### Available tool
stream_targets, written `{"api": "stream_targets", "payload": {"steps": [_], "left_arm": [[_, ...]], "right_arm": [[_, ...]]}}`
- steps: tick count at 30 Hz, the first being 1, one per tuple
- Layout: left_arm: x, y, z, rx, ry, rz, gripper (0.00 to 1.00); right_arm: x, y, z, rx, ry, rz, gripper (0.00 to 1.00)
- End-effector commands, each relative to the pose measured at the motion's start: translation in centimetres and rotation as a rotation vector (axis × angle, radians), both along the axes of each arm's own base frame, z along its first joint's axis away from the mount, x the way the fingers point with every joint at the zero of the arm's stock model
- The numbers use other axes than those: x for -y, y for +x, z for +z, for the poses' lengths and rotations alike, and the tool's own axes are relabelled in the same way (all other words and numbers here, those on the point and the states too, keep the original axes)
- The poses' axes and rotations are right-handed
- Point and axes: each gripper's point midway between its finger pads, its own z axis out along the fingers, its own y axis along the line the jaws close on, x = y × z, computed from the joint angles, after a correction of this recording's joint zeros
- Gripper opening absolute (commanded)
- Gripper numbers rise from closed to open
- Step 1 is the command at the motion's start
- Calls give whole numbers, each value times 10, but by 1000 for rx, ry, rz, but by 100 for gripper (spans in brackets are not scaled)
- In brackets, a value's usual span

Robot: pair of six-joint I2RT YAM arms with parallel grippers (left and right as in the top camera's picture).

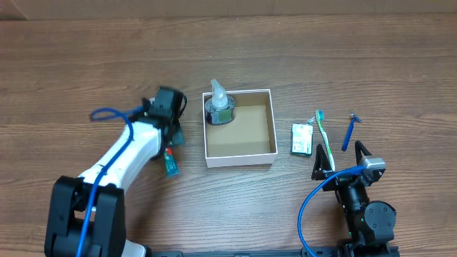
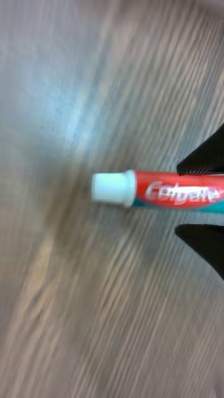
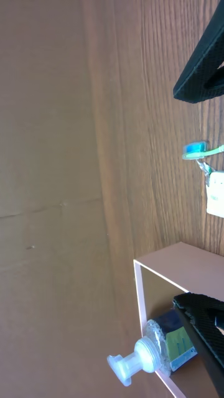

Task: Pack container
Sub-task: 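Move the left gripper down over the Colgate toothpaste tube, then close the left gripper on the toothpaste tube cap end and lift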

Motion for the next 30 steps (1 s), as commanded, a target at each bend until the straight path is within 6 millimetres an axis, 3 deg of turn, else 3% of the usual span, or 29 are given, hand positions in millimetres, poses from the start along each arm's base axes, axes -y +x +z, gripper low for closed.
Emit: {"api": "stream_targets", "payload": {"steps": [1, 3, 5, 7, 16, 23, 26, 27, 30], "left_arm": [[0, 28, 63, 117, 18, -22, 24], [2, 28, 75, 120, 8, -21, 33], [4, 23, 74, 102, -18, 7, 55], [7, 14, 62, 60, -52, 22, 60], [8, -20, -22, -37, -87, 6, 60], [10, -26, -47, -2, -106, -19, 62], [10, -26, -50, 5, -101, -47, 56], [10, -26, -50, 5, -99, -51, 44], [10, -23, -49, 14, -99, -57, 23]], "right_arm": [[1, 0, -1, 5, -4, -3, 100], [1, 0, -1, 5, -4, -3, 100], [1, 0, -1, 5, -4, -3, 100], [1, 0, -1, 5, -4, -3, 100], [1, 0, -1, 5, -4, -3, 100], [1, 0, -1, 5, -4, -3, 100], [1, 0, -1, 5, -4, -3, 100], [1, 0, -1, 5, -4, -3, 100], [1, 0, -1, 5, -4, -3, 100]]}}
